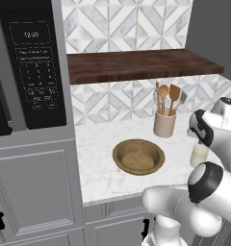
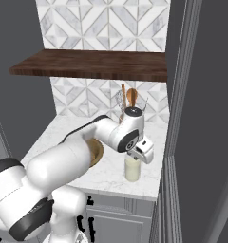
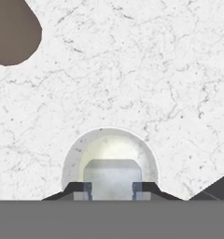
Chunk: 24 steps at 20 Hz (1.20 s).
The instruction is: Grab a lemon wedge from the fridge and one ice cube from the ice bowl, and put them in the glass of lemonade.
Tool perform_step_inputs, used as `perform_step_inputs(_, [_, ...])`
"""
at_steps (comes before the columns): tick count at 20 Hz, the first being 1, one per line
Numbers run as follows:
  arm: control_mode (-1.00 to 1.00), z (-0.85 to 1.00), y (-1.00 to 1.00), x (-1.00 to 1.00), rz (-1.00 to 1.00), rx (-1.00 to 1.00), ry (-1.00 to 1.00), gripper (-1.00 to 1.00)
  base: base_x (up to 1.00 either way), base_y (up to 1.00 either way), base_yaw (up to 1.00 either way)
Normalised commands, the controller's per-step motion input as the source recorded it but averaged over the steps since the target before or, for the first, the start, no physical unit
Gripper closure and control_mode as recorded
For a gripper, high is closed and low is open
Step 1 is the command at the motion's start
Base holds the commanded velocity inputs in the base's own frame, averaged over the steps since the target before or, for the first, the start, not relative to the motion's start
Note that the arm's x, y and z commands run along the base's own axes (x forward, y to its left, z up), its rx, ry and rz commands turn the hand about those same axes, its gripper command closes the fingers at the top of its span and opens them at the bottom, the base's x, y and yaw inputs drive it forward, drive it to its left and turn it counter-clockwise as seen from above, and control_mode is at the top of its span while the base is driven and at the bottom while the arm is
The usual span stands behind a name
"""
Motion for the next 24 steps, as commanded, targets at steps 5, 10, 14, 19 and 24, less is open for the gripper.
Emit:
perform_step_inputs(5, [-1.00, 0.00, 0.08, 0.00, 0.00, 0.00, 0.00, 1.00, 0.00, 0.00, 0.00])
perform_step_inputs(10, [-1.00, 0.00, 0.01, 0.05, -0.01, 0.00, 0.00, 1.00, 0.00, 0.00, 0.00])
perform_step_inputs(14, [-1.00, 0.00, 0.00, 0.09, -0.01, 0.00, 0.01, -1.00, 0.00, 0.00, 0.00])
perform_step_inputs(19, [-1.00, 0.00, 0.00, 0.00, 0.00, 0.00, 0.00, -1.00, 0.00, 0.00, 0.00])
perform_step_inputs(24, [-1.00, 0.00, 0.00, 0.00, 0.00, 0.00, 0.00, -1.00, 0.00, 0.00, 0.00])
